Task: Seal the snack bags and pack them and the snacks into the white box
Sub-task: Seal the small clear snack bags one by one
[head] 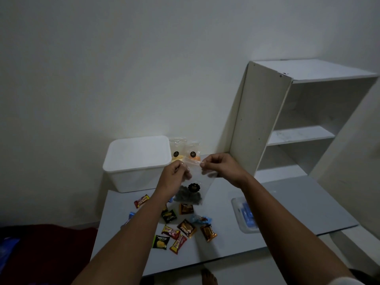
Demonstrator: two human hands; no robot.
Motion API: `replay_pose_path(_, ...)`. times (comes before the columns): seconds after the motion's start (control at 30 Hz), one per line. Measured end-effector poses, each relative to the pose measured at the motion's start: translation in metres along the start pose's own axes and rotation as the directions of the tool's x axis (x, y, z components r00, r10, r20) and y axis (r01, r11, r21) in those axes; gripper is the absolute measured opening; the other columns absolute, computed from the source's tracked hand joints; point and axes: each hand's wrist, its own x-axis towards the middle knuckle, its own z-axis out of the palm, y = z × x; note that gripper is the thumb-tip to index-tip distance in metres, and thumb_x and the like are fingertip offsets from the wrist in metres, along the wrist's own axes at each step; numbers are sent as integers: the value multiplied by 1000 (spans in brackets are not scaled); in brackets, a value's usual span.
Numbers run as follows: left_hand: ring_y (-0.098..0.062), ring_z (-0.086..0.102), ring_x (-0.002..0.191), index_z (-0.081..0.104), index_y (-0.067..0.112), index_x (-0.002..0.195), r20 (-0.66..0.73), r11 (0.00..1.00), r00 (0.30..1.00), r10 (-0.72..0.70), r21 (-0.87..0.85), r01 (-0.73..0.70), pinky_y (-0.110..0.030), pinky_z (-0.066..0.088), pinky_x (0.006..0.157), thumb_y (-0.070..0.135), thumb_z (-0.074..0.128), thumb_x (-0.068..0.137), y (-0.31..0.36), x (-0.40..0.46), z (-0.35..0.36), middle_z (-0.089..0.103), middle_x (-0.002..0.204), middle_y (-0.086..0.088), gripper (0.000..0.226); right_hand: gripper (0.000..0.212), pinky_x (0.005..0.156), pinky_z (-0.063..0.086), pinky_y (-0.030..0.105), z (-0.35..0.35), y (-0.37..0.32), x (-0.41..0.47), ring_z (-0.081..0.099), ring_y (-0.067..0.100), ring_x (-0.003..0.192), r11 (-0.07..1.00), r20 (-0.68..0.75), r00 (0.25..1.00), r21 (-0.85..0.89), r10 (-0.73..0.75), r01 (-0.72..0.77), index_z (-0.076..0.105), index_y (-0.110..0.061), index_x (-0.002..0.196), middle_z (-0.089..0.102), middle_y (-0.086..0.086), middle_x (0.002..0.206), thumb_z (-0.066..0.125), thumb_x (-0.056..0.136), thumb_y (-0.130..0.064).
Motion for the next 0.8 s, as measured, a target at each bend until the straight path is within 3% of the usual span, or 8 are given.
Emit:
replay_pose_path(0.2, -14, 65, 73, 63, 1, 89, 2, 999, 999, 35, -11, -35, -26, 54, 74, 20, 53, 104, 10, -4, 4, 73, 86, -18, 26, 11, 90, 56, 45, 1, 0, -2, 74, 20, 89, 1000, -4, 1000, 25, 5, -5, 75, -10, 94, 78, 10, 91, 73, 93, -21)
replay_pose_path(0.33, -12, 67, 76, 64, 9, 85, -53, 998, 998, 44, -31, -46, -25, 56, 77, 20, 53, 104, 15, -5, 4, 72, 81, -9, 24, 19, 91, 56, 44, 2, 2, -4, 74, 18, 88, 997, -29, 999, 70, 17, -15, 75, -6, 96, 77, 11, 92, 75, 92, -24)
replay_pose_path(0.47, -13, 66, 74, 61, -4, 87, -128, 994, 992, 16, -108, -30, -26, 56, 76, 18, 55, 102, 17, -7, 3, 70, 79, -11, 27, 26, 88, 55, 42, 5, 6, -6, 74, 20, 90, 986, -52, 998, 166, 29, -20, 71, 0, 105, 76, 14, 95, 75, 91, -22)
replay_pose_path(0.57, -7, 67, 70, 67, 8, 84, -133, 992, 991, -4, -125, -13, -15, 53, 66, 19, 57, 101, 20, -10, 3, 72, 77, -5, 23, 18, 84, 54, 37, 7, 4, -6, 73, 18, 90, 978, -43, 999, 207, 21, -12, 70, -4, 103, 74, 14, 96, 74, 93, -19)
replay_pose_path(0.7, -16, 71, 79, 76, 14, 86, -84, 994, 996, -33, -103, 24, -29, 57, 79, 24, 63, 98, 21, -11, 4, 78, 81, -5, 20, 11, 82, 54, 34, 11, 0, -5, 74, 19, 91, 980, -29, 999, 196, 20, -14, 73, -9, 98, 75, 13, 94, 75, 91, -18)
replay_pose_path(0.8, -15, 68, 78, 75, 9, 85, -95, 997, 995, -4, -73, -3, -29, 56, 80, 22, 63, 97, 21, -10, 6, 77, 83, -8, 22, 9, 84, 53, 37, 12, 0, -5, 75, 20, 90, 977, -39, 999, 213, 27, -18, 76, -13, 95, 76, 11, 91, 77, 89, -20)
